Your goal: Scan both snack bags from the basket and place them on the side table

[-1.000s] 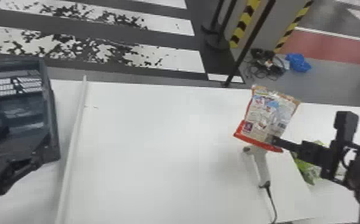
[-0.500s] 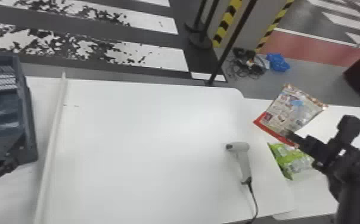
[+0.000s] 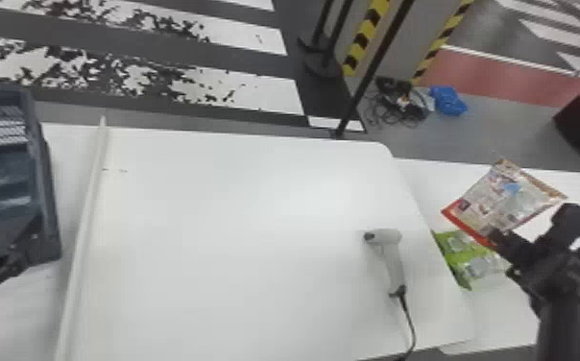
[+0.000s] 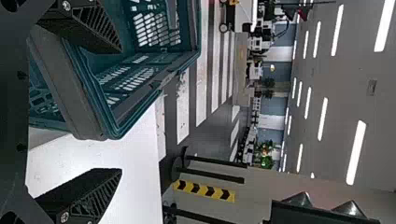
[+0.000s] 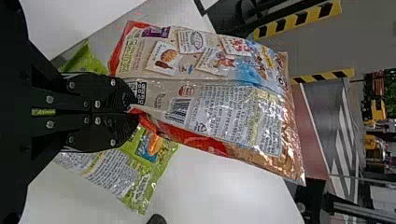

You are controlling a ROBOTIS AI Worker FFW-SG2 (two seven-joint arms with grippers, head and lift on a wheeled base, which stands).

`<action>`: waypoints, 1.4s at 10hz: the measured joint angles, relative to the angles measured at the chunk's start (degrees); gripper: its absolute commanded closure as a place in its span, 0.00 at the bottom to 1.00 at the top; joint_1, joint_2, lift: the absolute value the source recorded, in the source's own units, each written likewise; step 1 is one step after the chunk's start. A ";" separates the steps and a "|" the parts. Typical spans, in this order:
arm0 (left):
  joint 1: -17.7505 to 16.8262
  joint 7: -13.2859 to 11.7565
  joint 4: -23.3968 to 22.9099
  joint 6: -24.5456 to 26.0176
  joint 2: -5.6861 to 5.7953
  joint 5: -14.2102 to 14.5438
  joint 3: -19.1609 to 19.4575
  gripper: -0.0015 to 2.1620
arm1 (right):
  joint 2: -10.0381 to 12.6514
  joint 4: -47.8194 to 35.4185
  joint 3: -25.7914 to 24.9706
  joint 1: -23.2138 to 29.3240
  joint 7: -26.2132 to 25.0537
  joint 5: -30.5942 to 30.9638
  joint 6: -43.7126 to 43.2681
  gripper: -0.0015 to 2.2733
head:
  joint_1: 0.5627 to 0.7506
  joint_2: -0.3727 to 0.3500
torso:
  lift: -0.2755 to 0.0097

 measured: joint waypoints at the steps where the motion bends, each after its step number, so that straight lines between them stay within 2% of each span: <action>1: -0.25 0.00 0.37 0.00 0.05 0.01 -0.22 0.04 | -1.14 4.20 0.04 -0.42 -1.15 -0.22 -3.34 0.62 | 0.70 0.03 | 0.70; 2: -0.45 0.00 0.61 0.00 0.09 0.10 -0.35 0.04 | -2.31 7.48 0.04 -0.59 -1.32 -0.74 -4.95 0.11 | 0.70 0.03 | 0.70; 3: -0.51 -0.05 0.68 0.00 0.17 0.28 -0.38 0.04 | -2.86 9.30 0.08 -0.64 -1.43 -1.00 -5.38 0.00 | 0.70 0.03 | 0.70; 5: -0.50 -0.09 0.68 -0.04 0.33 0.52 -0.44 0.04 | -2.99 10.42 0.14 -0.58 -3.04 -1.13 -6.43 0.02 | 0.70 0.03 | 0.70; 7: -0.22 -0.09 0.41 -0.03 0.38 0.53 -0.42 0.04 | -1.50 7.67 -0.07 1.38 -6.11 -2.05 -11.52 0.02 | 0.70 0.03 | 0.70; 9: -0.06 -0.09 0.07 -0.03 0.49 0.53 -0.46 0.04 | 2.88 -2.97 0.35 5.56 -6.50 -4.27 -15.72 0.02 | 0.70 0.03 | 0.70; 10: -0.04 -0.02 -0.12 0.00 0.42 0.43 -0.59 0.04 | 6.19 -10.71 1.75 8.30 -6.57 -4.44 -17.38 0.02 | 0.70 0.03 | 0.70; 12: 0.08 0.11 -0.95 0.24 0.08 0.12 -1.28 0.04 | 12.79 -27.31 7.56 14.60 -6.67 -3.44 -19.62 0.02 | 0.70 0.03 | 0.70; 14: 0.41 0.51 -2.20 0.62 -0.04 -0.04 -2.16 0.04 | 17.56 -39.02 15.98 20.09 -6.57 0.14 -19.97 0.02 | 0.70 0.03 | 0.70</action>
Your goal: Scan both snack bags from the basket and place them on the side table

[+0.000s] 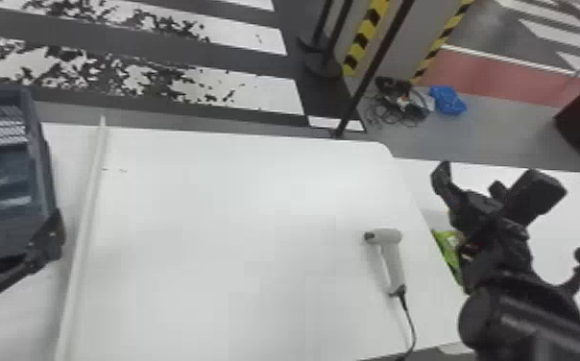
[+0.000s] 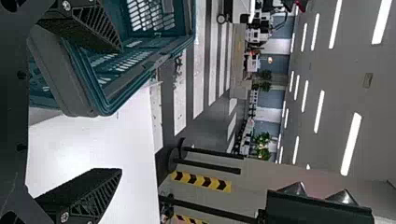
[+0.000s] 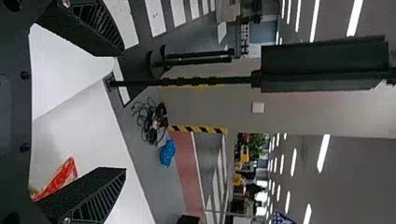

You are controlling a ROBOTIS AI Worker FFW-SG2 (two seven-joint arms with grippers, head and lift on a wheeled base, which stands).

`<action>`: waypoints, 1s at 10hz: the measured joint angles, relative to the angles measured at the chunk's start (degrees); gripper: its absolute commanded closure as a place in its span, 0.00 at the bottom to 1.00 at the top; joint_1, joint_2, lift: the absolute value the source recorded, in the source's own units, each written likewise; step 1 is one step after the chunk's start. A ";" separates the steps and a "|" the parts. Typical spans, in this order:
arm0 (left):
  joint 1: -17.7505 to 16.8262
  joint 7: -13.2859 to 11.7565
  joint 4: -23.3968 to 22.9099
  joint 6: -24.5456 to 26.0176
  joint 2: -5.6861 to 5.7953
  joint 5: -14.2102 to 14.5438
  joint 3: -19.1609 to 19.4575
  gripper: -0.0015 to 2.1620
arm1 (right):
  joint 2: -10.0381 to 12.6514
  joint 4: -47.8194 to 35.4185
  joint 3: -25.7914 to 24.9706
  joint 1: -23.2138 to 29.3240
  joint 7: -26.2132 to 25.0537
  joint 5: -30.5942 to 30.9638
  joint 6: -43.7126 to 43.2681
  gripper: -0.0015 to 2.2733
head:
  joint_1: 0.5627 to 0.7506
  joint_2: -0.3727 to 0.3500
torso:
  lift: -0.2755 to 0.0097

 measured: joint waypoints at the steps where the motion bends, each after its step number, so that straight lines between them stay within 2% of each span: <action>1: 0.12 0.25 -0.61 0.07 -0.10 -0.32 -0.90 0.04 | 1.88 -4.50 5.90 2.79 0.04 3.28 -0.42 0.02 | 0.70 0.05 | 0.70; 3: 0.34 1.01 -1.29 0.08 -0.35 -1.11 -2.62 0.04 | 2.37 -7.26 16.04 6.48 0.01 9.13 -1.44 0.02 | 0.70 0.20 | 0.70; 5: 0.81 1.69 -1.61 0.08 -0.71 -1.52 -3.74 0.04 | 2.41 -4.98 25.23 10.01 -0.43 14.35 -8.07 0.02 | 0.70 0.30 | 0.70; 7: 1.89 2.24 -2.86 -0.11 -1.00 -1.62 -3.81 0.04 | 2.41 -2.26 30.13 14.11 -3.83 16.13 -16.70 0.02 | 0.70 0.38 | 0.70; 9: 3.09 2.49 -4.02 -1.03 -1.21 -1.78 -3.83 0.04 | 2.41 1.25 32.53 17.55 -7.57 16.43 -26.99 0.02 | 0.70 0.40 | 0.70; 10: 3.53 2.68 -4.25 -1.29 -1.20 -2.04 -4.04 0.04 | 2.41 1.91 33.01 18.53 -7.83 15.78 -29.03 0.02 | 0.70 0.41 | 0.70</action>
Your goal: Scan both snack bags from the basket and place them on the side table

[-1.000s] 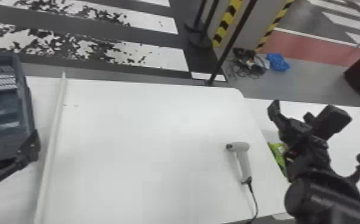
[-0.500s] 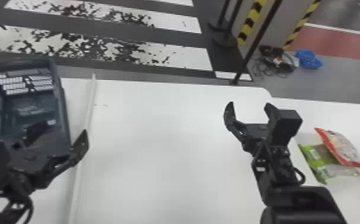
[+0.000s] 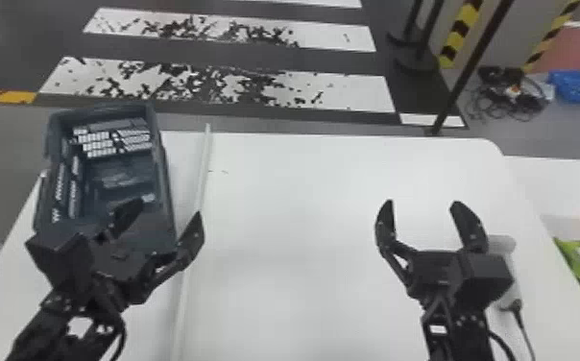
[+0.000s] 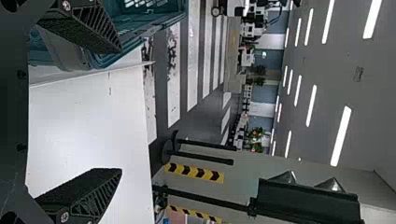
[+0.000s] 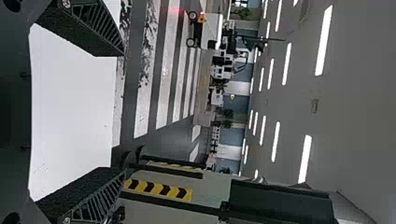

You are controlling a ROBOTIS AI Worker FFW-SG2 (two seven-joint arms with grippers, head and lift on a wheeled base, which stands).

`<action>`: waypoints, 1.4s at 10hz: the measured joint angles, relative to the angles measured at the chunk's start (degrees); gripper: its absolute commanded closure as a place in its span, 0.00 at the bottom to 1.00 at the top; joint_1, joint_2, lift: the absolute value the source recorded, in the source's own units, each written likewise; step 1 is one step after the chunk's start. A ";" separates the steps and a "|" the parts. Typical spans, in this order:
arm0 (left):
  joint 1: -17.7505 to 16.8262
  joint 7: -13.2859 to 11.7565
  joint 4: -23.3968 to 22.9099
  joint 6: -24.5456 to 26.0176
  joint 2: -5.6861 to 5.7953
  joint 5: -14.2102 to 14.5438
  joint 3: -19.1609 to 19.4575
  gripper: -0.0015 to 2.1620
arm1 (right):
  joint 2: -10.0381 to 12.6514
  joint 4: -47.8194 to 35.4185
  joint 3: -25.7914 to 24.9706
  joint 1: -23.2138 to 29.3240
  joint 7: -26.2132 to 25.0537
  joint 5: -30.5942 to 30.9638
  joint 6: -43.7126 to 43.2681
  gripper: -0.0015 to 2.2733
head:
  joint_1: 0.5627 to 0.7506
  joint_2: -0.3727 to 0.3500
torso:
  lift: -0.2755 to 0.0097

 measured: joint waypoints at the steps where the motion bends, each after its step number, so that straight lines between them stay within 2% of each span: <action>1: 0.32 0.34 -0.06 -0.14 0.21 -0.16 -0.12 0.04 | 0.00 0.28 0.17 0.40 -0.06 -0.32 -0.57 0.02 | 0.70 0.41 | 0.70; 5: 0.27 0.77 0.35 -0.55 1.34 0.29 0.26 0.04 | 0.00 1.60 -0.40 0.52 -0.69 -0.86 -0.66 0.02 | 0.70 0.42 | 0.70; 14: 0.93 1.20 -0.50 -1.09 1.50 0.06 0.03 0.05 | 0.00 1.04 -0.43 1.60 -0.67 -1.88 -3.40 0.02 | 0.70 0.41 | 0.70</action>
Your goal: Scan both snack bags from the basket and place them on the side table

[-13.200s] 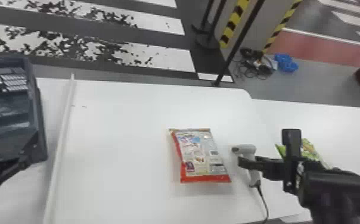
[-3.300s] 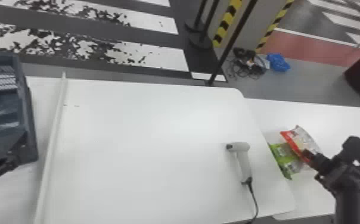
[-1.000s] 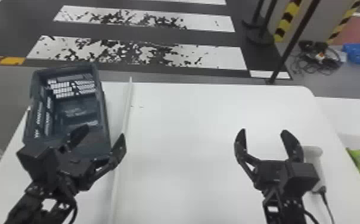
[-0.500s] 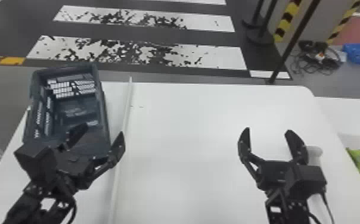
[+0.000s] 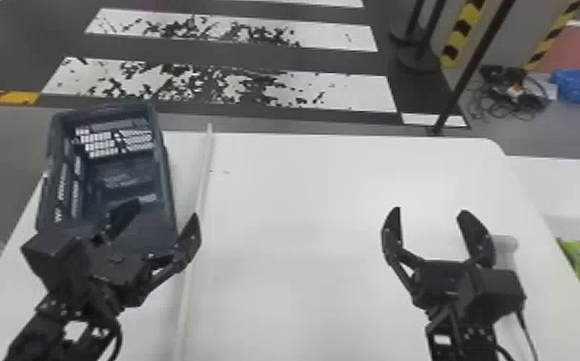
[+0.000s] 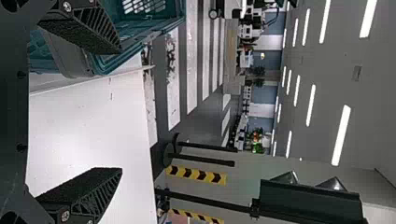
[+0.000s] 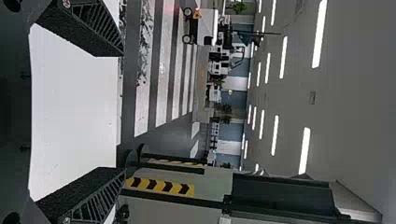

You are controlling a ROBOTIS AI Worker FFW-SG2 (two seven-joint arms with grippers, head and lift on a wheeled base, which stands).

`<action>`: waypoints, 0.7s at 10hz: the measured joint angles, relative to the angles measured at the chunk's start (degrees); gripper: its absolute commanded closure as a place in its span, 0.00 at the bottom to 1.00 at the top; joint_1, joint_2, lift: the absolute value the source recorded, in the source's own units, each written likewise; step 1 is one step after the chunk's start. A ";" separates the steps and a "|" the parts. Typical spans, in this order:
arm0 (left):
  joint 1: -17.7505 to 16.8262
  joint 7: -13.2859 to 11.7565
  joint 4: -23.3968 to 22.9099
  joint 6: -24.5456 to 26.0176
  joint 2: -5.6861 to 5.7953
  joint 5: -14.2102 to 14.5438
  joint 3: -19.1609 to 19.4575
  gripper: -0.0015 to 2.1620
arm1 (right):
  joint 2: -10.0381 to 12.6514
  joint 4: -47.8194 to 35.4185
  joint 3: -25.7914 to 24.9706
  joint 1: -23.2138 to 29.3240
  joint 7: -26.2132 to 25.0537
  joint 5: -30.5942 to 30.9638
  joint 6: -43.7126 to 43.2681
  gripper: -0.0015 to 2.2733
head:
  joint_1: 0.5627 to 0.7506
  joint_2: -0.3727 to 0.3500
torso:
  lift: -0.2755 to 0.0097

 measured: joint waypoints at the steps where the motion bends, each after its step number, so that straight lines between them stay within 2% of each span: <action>1: -0.03 0.00 0.00 0.00 0.04 0.02 -0.01 0.05 | 0.00 -0.09 0.00 0.18 0.00 0.00 -0.21 0.02 | 0.70 0.41 | 0.70; 7: -0.09 0.00 0.18 0.00 0.43 0.18 -0.22 0.05 | 0.00 -0.32 0.18 1.02 -0.01 -0.08 -1.61 0.03 | 0.70 0.41 | 0.70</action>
